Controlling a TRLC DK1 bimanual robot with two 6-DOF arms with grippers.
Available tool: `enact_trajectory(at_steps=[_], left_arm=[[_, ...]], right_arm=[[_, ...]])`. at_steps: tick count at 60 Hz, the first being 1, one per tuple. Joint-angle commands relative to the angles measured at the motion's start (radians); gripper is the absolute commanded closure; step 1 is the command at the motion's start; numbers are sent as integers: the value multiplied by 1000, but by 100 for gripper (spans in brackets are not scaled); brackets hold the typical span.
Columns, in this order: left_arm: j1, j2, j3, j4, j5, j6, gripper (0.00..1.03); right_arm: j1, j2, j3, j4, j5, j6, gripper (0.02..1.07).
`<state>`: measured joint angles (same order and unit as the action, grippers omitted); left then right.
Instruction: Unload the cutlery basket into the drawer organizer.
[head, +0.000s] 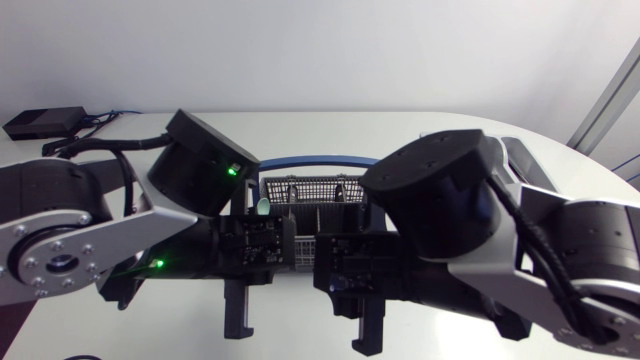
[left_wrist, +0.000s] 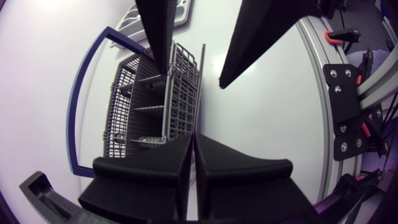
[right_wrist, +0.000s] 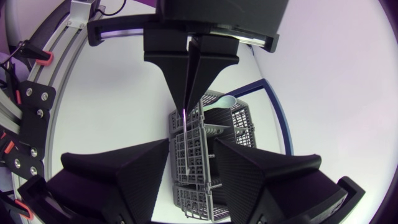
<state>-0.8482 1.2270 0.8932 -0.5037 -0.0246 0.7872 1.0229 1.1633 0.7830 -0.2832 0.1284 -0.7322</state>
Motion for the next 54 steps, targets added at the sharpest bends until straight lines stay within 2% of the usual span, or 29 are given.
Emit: enact_trajectory(at_steps=[1,7,18,27,30,32,44,54], left_arm=[[-12,23,46,-16,0,30,100],[-15,35,64,-27,0,38,100],[-22,48,82,-36,0,47,100],[-23,60,87,-38,0,50,100],[-23,66,89,-36,0,50,100],[-25,69,90,-36,0,50,100],[-32,75,93,-30,0,44,100],[-40,71,102,-30,0,32,100]], right_arm=[[-7,24,-22,18,5,-32,59],[-17,42,-19,29,5,-42,66],[-34,78,-18,47,5,-64,71],[-41,87,-22,59,2,-73,86],[-44,90,-24,70,2,-72,97],[-47,90,-27,75,2,-70,100],[-58,96,-54,79,0,-49,101],[-90,78,-111,147,-7,-50,101]])
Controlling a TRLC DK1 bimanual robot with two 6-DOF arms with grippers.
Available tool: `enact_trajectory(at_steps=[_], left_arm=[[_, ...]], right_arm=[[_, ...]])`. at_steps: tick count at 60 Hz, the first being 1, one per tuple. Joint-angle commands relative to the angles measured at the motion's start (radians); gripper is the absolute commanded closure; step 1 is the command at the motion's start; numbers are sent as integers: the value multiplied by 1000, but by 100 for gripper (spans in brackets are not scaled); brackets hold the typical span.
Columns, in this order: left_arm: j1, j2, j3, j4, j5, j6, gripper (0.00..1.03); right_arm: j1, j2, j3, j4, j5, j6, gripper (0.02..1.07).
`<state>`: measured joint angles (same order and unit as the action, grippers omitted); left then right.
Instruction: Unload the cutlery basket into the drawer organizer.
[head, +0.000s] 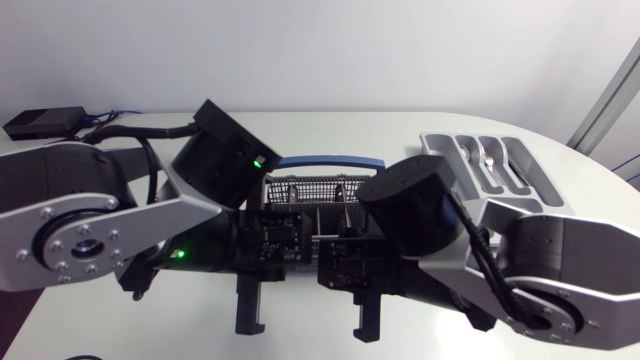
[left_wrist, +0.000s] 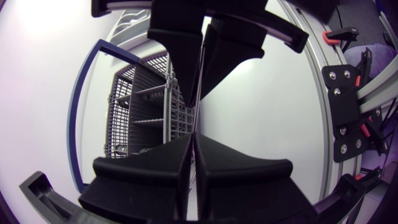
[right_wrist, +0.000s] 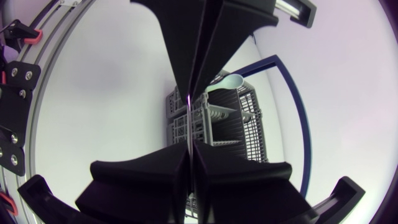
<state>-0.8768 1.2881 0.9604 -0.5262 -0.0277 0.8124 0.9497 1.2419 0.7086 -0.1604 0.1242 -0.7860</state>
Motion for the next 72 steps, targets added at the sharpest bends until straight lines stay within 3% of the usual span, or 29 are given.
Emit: enact_trajectory(at_steps=[1,18,27,36,57,69,72], left_arm=[[-11,10,35,-8,5,7,100],[-11,30,26,-11,2,7,100],[-4,31,21,-11,2,8,100],[-2,36,20,-11,2,7,100],[-5,71,34,-9,2,4,100],[-17,88,43,-11,2,-1,100],[-22,97,49,-11,2,-5,100]], right_arm=[[-17,-2,-40,27,-3,4,101],[-19,-91,-55,19,-14,16,100],[-22,-147,-75,2,-17,30,58],[-22,-176,-75,-34,-23,39,41],[-22,-217,-69,-73,-61,53,42],[-23,-210,-78,-47,-103,65,63],[-23,-205,-75,-39,-104,73,63]])
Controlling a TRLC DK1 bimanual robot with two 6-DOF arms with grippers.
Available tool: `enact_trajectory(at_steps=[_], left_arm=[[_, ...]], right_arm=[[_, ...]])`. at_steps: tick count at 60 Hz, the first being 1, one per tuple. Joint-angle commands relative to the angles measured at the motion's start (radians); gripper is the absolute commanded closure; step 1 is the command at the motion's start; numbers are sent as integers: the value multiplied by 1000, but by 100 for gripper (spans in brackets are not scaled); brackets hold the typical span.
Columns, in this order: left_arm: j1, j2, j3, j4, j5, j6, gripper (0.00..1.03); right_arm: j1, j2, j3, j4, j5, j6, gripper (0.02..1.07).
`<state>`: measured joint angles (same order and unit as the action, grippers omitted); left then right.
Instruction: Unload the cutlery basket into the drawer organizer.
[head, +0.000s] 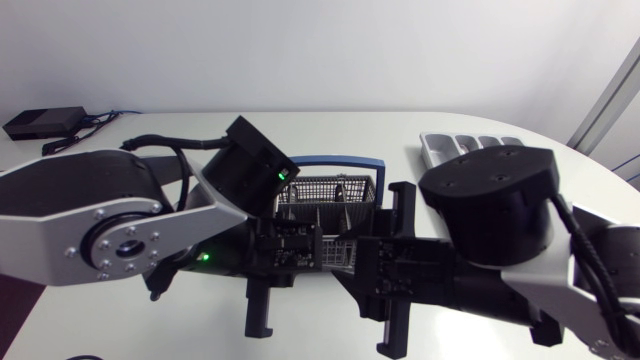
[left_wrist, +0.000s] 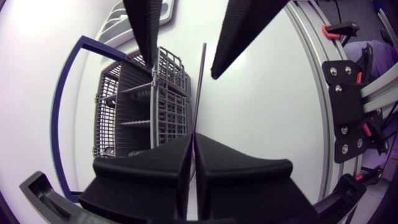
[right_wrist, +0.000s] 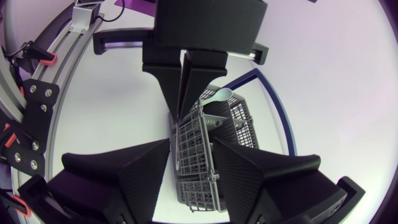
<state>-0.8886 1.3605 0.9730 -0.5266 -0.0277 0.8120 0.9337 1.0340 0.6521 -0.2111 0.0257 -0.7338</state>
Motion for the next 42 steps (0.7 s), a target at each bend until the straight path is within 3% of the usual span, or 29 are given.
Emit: enact_trajectory(at_steps=[1,9,29,32,42], left_arm=[[-10,26,36,-10,2,-5,100],[-13,43,50,-10,2,-8,100],[-19,57,69,-12,2,-10,100],[-19,58,70,-12,2,-10,100],[-19,58,72,-16,2,-10,100]], right_arm=[[-7,5,-17,12,-7,22,63],[-6,35,-20,26,-23,28,71],[-7,89,-22,64,-47,39,72],[-7,101,-19,70,-47,39,80],[-16,126,-19,82,-47,37,85]])
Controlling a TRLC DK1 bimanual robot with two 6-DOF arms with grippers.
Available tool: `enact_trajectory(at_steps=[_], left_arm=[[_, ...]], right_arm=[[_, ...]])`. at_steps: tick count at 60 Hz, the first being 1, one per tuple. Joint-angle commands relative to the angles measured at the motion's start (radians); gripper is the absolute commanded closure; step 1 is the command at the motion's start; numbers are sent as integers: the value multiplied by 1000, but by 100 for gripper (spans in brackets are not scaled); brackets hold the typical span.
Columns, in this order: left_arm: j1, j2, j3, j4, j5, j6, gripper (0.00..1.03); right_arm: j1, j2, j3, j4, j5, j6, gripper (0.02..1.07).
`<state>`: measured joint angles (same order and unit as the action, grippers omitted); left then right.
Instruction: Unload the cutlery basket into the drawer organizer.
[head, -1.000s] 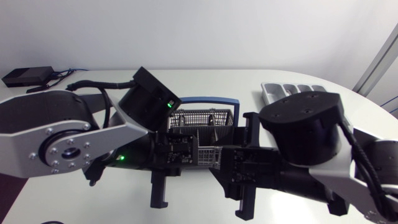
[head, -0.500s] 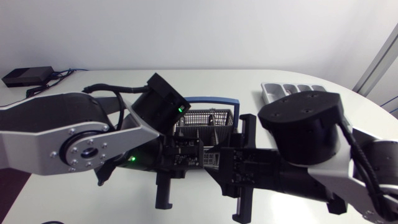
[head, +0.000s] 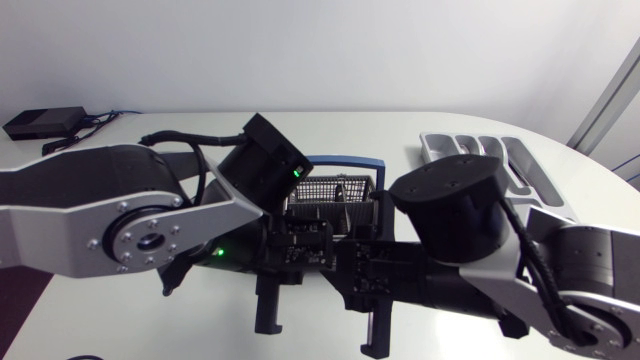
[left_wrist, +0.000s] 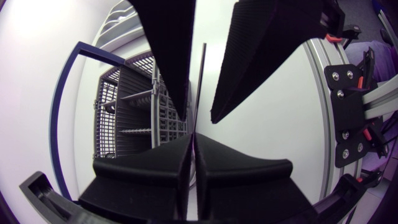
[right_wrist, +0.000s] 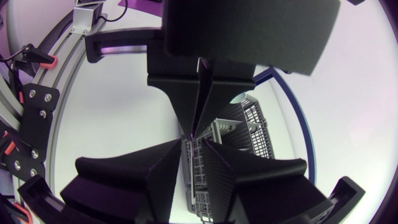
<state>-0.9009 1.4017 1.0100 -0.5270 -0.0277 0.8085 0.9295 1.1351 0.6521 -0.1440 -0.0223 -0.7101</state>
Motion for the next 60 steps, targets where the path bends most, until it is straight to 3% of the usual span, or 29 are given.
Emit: enact_trajectory(at_steps=[1,9,17,48,60], left_arm=[[-7,17,35,-18,3,-6,100],[-7,16,36,-19,2,-6,100],[-13,16,39,-19,2,-8,100],[-13,6,53,-19,3,-17,100],[3,-12,67,-19,2,-34,74]], right_arm=[[-14,26,-20,15,1,14,86],[-20,29,-20,21,-1,14,86],[-23,38,-20,26,-1,14,100],[-47,29,-49,20,-8,15,101],[-67,6,-63,21,-28,18,101]])
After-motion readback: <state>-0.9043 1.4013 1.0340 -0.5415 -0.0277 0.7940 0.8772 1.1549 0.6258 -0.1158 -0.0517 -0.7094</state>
